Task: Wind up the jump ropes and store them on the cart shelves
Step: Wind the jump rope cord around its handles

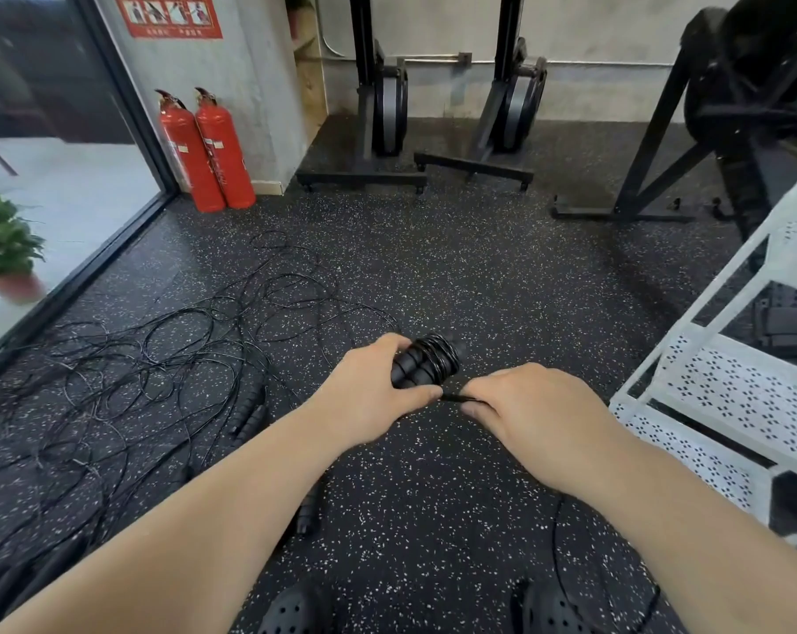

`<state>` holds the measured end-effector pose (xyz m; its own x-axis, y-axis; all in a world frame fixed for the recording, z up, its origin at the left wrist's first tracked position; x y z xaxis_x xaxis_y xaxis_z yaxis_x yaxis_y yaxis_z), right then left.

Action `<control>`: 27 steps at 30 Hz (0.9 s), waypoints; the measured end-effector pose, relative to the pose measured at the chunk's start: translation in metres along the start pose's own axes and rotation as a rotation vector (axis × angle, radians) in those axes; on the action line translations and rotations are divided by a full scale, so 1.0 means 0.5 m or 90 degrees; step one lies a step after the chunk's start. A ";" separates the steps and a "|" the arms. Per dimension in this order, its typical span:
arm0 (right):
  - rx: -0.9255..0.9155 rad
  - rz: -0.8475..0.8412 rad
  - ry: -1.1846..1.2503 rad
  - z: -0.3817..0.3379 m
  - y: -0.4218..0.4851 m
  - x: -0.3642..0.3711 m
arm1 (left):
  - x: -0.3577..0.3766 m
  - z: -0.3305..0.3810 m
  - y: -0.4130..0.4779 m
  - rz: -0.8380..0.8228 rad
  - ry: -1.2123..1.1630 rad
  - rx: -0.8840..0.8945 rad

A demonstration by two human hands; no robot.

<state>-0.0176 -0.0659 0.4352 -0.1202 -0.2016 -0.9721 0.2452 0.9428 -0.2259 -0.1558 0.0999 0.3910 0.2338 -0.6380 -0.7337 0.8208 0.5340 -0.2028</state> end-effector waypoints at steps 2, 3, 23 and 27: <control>-0.013 0.025 -0.017 -0.003 0.000 -0.007 | -0.005 0.006 -0.002 -0.032 0.024 0.043; -0.021 0.040 -0.014 -0.001 0.000 -0.010 | -0.008 0.010 -0.004 -0.051 0.038 0.064; -0.044 0.020 0.465 0.111 0.001 -0.032 | 0.015 0.102 -0.067 -0.215 0.098 0.242; -0.062 0.010 0.566 0.118 -0.002 -0.025 | 0.010 0.113 -0.090 -0.230 -0.031 0.240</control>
<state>0.0405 -0.0800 0.4435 -0.8289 0.0534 -0.5568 0.1751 0.9702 -0.1677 -0.1623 0.0412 0.4328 -0.0824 -0.7746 -0.6271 0.9822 0.0435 -0.1828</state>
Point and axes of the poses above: each hand's wrist, its own y-axis towards the middle knuckle, its own x-axis out of the palm, z = x × y, the point moved 2 cm from there along y, towards the middle knuckle, and after that the axes turned 10 degrees about -z, right-handed, at the moved point
